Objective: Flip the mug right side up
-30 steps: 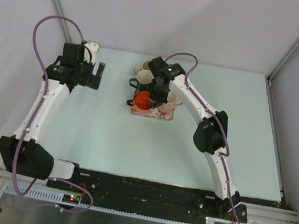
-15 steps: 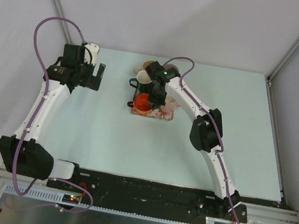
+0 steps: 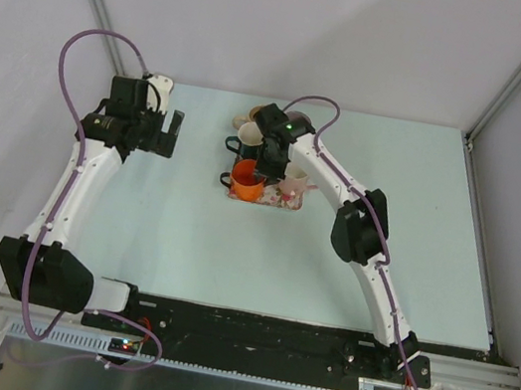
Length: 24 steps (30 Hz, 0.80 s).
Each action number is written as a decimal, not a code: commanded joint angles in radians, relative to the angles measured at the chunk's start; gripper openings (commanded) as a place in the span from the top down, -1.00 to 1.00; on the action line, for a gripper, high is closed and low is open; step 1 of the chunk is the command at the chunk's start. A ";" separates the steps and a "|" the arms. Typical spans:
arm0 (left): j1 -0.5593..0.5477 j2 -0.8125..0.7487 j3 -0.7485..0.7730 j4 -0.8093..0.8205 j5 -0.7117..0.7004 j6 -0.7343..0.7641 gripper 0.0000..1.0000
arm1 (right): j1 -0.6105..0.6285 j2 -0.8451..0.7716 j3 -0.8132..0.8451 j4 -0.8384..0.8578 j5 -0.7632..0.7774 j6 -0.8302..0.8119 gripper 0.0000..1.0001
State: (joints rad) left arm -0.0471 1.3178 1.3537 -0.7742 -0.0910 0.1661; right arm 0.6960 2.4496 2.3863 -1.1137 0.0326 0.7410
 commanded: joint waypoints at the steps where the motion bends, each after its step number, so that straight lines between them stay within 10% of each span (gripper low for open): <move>1: 0.007 -0.019 0.004 0.025 0.021 0.004 -0.99 | 0.004 -0.051 0.026 0.035 -0.002 0.008 0.34; 10: 0.006 -0.007 0.001 0.025 0.053 0.002 -0.99 | 0.029 -0.170 0.018 0.048 0.004 -0.023 0.04; 17: 0.040 -0.016 -0.032 0.081 0.215 -0.084 -0.99 | 0.045 -0.343 -0.039 0.076 -0.019 -0.129 -0.92; 24: 0.072 -0.102 -0.206 0.315 0.231 -0.188 -0.99 | -0.098 -0.824 -0.677 0.491 -0.005 -0.300 -0.99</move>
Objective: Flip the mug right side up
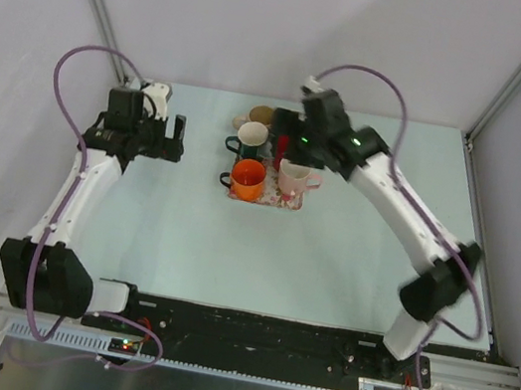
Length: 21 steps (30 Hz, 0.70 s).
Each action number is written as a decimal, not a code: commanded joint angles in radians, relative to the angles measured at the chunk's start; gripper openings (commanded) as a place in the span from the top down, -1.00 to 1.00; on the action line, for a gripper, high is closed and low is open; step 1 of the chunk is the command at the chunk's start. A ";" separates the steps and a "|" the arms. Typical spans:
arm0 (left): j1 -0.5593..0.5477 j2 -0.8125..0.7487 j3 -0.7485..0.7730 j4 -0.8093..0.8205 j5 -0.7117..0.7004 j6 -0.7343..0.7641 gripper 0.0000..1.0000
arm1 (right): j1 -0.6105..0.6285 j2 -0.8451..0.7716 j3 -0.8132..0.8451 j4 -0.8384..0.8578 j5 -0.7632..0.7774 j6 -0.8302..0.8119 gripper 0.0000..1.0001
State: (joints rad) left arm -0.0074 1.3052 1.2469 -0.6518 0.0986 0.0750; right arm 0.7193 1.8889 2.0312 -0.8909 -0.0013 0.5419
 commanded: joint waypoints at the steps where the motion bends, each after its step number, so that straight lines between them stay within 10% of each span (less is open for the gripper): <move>1: 0.038 -0.110 -0.167 0.243 0.038 -0.114 -0.99 | -0.177 -0.374 -0.486 0.347 0.005 -0.072 -0.99; 8: 0.068 -0.248 -0.432 0.448 -0.059 -0.138 -0.99 | -0.538 -0.849 -1.205 0.701 0.050 -0.165 -0.99; 21: 0.140 -0.604 -0.694 0.438 0.084 0.182 -0.99 | -0.594 -1.085 -1.645 0.895 0.439 -0.204 -0.99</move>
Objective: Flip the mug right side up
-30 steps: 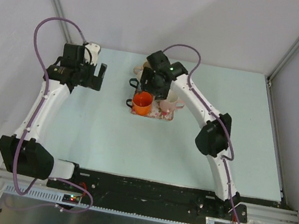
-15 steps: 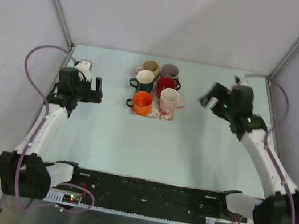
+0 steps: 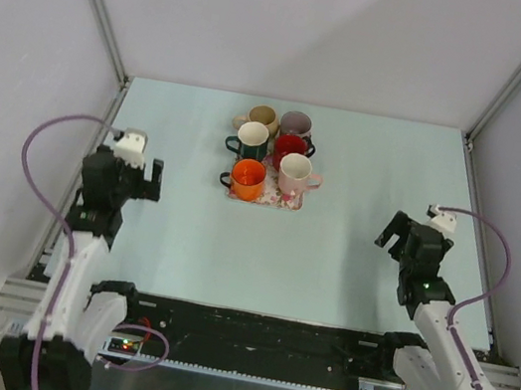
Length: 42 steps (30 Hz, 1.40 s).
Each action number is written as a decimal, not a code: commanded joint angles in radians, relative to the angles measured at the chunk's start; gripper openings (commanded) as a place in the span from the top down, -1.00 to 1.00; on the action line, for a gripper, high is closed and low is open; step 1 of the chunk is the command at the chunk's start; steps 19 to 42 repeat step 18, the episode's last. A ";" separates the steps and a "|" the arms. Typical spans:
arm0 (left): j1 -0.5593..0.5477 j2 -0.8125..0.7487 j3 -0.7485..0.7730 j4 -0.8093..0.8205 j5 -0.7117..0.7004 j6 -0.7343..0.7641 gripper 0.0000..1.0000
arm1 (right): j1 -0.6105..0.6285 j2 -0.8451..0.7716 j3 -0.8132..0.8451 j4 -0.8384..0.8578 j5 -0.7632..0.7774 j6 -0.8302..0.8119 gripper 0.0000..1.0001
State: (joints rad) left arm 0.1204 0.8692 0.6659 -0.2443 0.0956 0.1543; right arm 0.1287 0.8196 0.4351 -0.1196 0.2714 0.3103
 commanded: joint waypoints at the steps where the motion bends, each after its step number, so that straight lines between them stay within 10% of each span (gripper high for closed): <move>1: 0.012 -0.198 -0.147 0.039 0.091 0.084 -0.99 | -0.004 -0.017 -0.057 0.124 0.177 0.032 -0.99; 11: 0.035 -0.292 -0.457 0.438 0.012 -0.075 -0.99 | -0.004 -0.049 -0.160 0.271 0.130 -0.030 -0.99; 42: 0.012 -0.284 -0.523 0.466 0.031 -0.062 -0.99 | -0.005 -0.068 -0.157 0.258 0.180 -0.005 -0.99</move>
